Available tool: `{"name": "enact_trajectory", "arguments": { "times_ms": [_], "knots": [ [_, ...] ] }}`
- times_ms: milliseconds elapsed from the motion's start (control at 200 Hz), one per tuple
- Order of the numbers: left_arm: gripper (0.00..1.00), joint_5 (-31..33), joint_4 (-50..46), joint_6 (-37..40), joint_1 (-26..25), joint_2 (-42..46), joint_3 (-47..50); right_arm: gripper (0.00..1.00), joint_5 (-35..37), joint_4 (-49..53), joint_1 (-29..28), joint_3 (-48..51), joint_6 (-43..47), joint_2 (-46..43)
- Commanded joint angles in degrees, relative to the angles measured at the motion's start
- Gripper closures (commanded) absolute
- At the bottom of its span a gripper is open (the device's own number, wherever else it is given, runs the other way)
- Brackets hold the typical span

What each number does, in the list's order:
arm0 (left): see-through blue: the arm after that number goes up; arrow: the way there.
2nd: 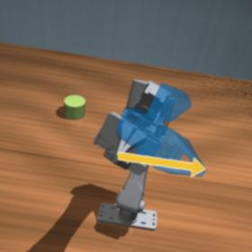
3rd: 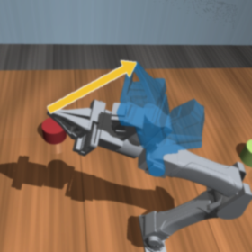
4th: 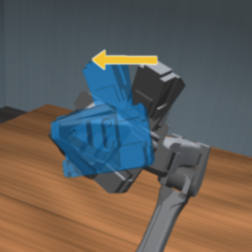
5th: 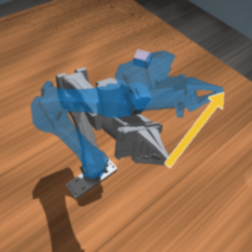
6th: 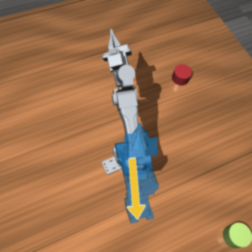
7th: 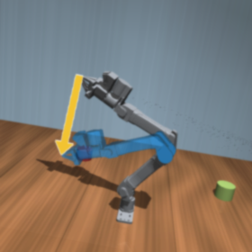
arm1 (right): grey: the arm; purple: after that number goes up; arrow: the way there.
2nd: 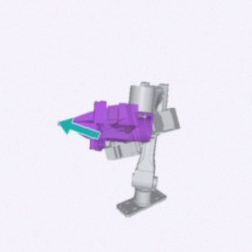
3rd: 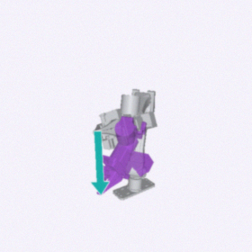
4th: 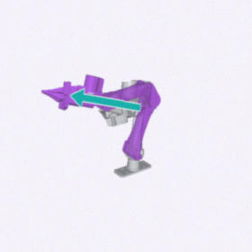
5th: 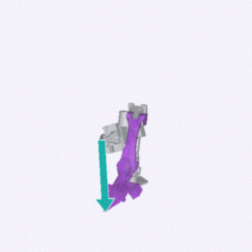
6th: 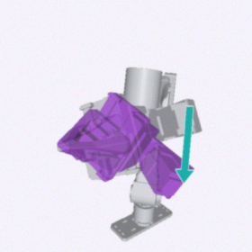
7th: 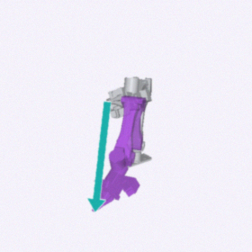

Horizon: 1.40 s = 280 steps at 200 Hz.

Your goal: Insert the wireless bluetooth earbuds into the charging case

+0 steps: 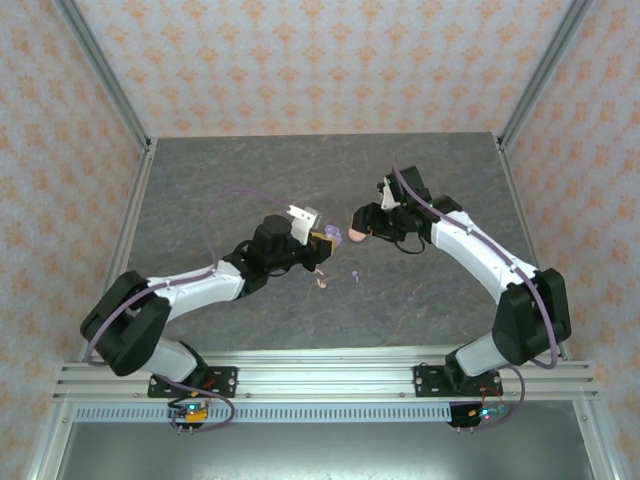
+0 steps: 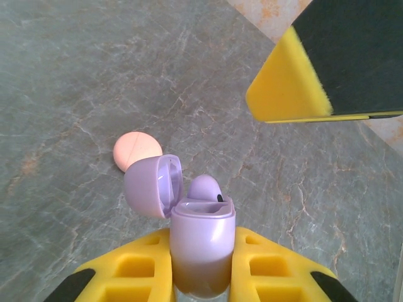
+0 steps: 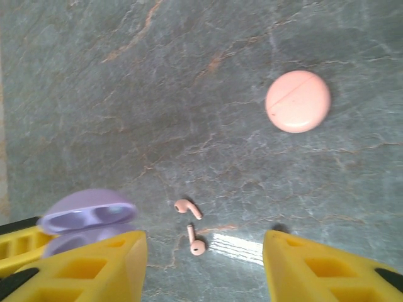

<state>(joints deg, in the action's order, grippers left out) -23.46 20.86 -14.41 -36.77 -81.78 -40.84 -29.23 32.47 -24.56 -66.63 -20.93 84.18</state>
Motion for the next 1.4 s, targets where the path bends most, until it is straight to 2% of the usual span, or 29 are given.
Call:
{"name": "enact_trajectory", "arguments": {
  "times_ms": [0, 215, 526, 876, 1396],
  "knots": [
    [0.82, 2.83, -6.68, 3.64, -0.40, 4.10, -0.42, 0.48, 4.65, 5.20, 0.38, -0.78, 2.26, -1.31],
    [0.82, 2.98, -11.41, 4.56, -0.40, 10.28, -0.47, 0.50, 3.18, 8.90, -0.19, 0.39, 6.77, 1.43],
    [0.82, 3.36, -19.22, 6.10, -0.39, 18.02, -1.97, 0.51, 1.92, 6.96, -4.25, 2.46, 7.07, 6.52],
    [0.82, 3.37, -22.73, 6.88, -0.41, 24.60, -1.69, 0.56, 9.86, 5.65, -7.98, 1.47, 3.80, 13.14],
    [0.82, 4.81, -24.58, 6.94, -0.40, 28.91, -1.99, 0.62, 15.26, 8.59, -11.47, -2.78, 0.55, 19.92]
  ]
}}
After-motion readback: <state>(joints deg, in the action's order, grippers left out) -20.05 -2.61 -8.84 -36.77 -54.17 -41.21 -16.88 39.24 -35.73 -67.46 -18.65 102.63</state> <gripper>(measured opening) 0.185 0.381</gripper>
